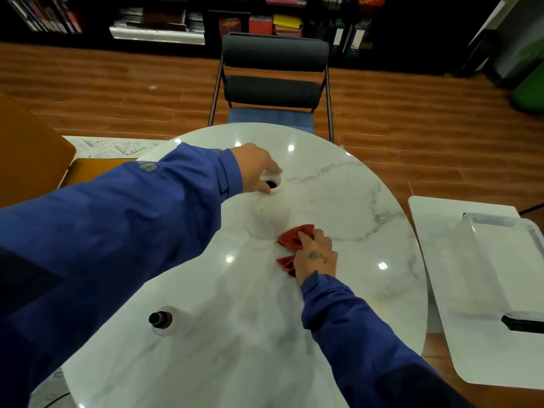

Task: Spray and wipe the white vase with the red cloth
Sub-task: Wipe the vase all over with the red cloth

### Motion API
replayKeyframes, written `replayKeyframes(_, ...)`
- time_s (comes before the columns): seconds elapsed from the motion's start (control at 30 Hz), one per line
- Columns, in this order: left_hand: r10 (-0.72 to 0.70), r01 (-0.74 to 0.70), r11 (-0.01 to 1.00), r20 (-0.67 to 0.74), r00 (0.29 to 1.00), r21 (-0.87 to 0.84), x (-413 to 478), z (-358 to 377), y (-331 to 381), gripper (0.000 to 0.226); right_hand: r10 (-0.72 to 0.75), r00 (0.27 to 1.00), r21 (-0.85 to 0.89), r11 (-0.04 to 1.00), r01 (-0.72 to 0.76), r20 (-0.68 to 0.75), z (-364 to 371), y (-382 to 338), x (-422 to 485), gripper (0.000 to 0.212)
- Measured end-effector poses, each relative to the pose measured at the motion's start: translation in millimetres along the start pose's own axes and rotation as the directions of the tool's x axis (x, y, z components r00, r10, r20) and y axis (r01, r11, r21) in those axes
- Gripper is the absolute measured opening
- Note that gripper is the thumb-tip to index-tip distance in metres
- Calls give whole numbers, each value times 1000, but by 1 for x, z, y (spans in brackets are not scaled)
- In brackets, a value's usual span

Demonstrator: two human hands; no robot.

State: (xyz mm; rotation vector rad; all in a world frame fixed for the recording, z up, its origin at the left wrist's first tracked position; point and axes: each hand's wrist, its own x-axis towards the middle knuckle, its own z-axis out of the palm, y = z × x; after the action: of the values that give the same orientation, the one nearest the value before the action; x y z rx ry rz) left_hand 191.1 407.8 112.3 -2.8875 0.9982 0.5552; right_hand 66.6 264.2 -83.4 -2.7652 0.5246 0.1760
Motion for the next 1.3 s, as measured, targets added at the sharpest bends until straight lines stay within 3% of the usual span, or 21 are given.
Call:
replayKeyframes(0.1, -16, 14, 999, 34, 999, 37, 2, -3, 3, 53, -152, 987, 71, 986, 149, 51, 10, -22, -16, 39)
replayKeyframes(0.23, -30, 25, 994, 51, 998, 102, 3, -4, 9, 51, -305, 951, -8, 952, 306, 46, 15, -22, -24, 44)
replayKeyframes(0.4, -83, 82, 992, 8, 997, 94, -3, 1, 7, 46, 86, 996, 81, 993, -86, 2, -5, 6, 5, 46)
replayKeyframes(0.47, -142, 142, 988, 0, 990, 67, -3, 3, 6, 47, 118, 993, 85, 989, -120, 25, -10, 2, 8, 46)
replayKeyframes(0.57, -196, 196, 978, -3, 981, 67, 0, 5, 10, 46, -106, 990, 54, 993, 101, 96, -2, -14, -9, 46)
replayKeyframes(0.63, -195, 195, 976, -5, 981, 93, 2, 2, 14, 46, -303, 944, 64, 953, 297, 130, 6, -18, -24, 48)
replayKeyframes(0.7, -156, 155, 982, 4, 988, 110, 0, 0, 13, 51, -342, 930, 90, 939, 333, 133, 5, -16, -23, 49)
replayKeyframes(0.83, -31, 21, 990, 71, 997, 137, -5, 0, 7, 62, -106, 988, 37, 994, 103, 109, -11, -1, -3, 46)
replayKeyframes(0.93, -39, 25, 988, 87, 995, 155, -4, 1, 8, 59, 8, 998, 249, 968, -23, 61, -24, 1, -1, 42)
replayKeyframes(0.97, -47, 33, 988, 86, 995, 152, -4, 1, 8, 59, 57, 996, 416, 906, -81, 71, -28, 0, 0, 43)
replayKeyframes(1.03, -61, 47, 987, 82, 995, 155, -3, 0, 9, 60, 199, 967, 703, 665, -252, 158, -34, -2, 0, 49)
replayKeyframes(1.1, -79, 66, 985, 75, 994, 156, -1, 1, 10, 59, 303, 936, 806, 500, -316, 179, -38, -1, 3, 37)
replayKeyframes(1.17, -96, 85, 986, 69, 993, 146, 1, 3, 12, 55, 274, 945, 831, 473, -294, 178, -36, -6, 5, 29)
replayKeyframes(1.3, -98, 87, 983, 66, 993, 159, 2, 5, 15, 46, 153, 962, 823, 500, -271, 224, -25, -21, 0, 32)
